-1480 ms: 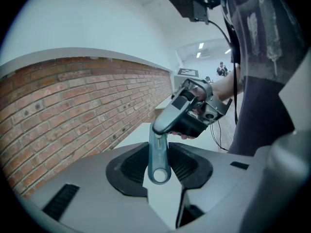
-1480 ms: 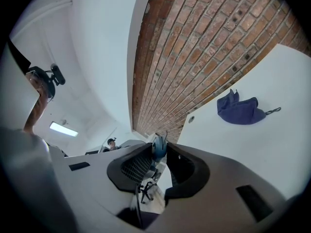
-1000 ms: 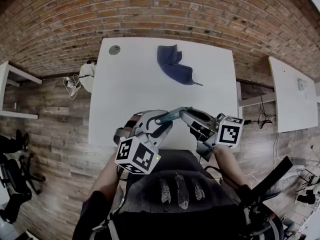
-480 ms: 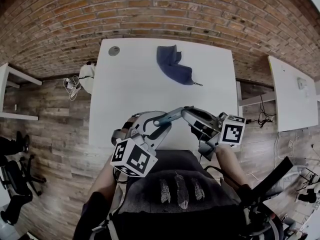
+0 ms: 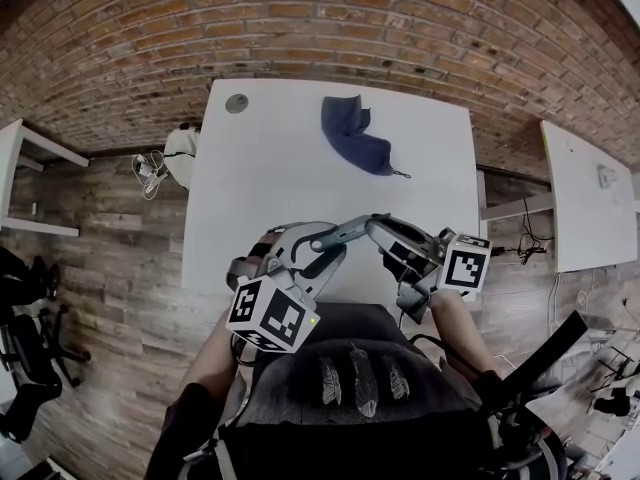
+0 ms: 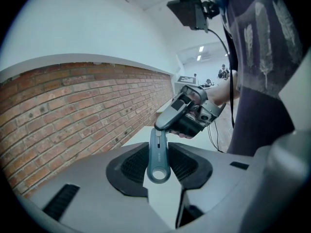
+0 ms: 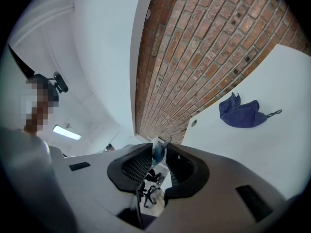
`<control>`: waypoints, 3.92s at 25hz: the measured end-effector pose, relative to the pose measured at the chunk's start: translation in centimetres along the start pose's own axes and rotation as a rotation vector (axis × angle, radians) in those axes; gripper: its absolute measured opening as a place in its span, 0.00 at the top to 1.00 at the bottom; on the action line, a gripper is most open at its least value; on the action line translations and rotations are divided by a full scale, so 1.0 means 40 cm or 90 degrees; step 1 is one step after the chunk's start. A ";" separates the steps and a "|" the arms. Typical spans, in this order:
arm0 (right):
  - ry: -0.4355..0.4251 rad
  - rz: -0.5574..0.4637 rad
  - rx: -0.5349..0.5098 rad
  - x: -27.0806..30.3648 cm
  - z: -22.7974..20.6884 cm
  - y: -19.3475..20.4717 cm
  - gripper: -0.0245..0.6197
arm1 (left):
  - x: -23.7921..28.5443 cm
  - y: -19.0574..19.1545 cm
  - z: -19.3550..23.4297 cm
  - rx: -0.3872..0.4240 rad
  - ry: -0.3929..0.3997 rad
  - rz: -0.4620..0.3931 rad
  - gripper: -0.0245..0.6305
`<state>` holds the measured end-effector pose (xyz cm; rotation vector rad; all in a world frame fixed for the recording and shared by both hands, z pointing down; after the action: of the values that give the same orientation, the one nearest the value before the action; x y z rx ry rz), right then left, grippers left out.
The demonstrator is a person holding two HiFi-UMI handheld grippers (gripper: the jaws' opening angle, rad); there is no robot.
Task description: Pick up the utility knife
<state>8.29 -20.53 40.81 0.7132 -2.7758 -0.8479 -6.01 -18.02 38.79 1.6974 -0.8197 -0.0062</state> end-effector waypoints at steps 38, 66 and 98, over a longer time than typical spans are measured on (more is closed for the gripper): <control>-0.095 -0.101 -0.179 0.041 0.238 0.102 0.68 | -0.180 0.024 0.046 -0.467 0.282 -0.314 0.78; -0.275 -0.166 -0.153 -0.263 0.241 0.033 0.75 | -0.015 -0.203 -0.173 -0.585 0.341 -0.283 0.78; -0.307 -0.102 -0.097 -0.090 0.265 0.094 0.75 | -0.136 -0.086 -0.141 -0.602 0.289 -0.302 0.61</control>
<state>7.01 -10.91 34.10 0.8004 -3.0394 -1.4121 -6.01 -10.20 35.34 0.8870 -0.0094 -0.2801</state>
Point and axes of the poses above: the fingertips, and each gripper's own axes: x forward along the fingers, z to its left, y out of its underside, the point moved 6 cm from there along -x, backward along the fingers, and after that the axes turned 8 degrees about -y, right-handed, at the moved point
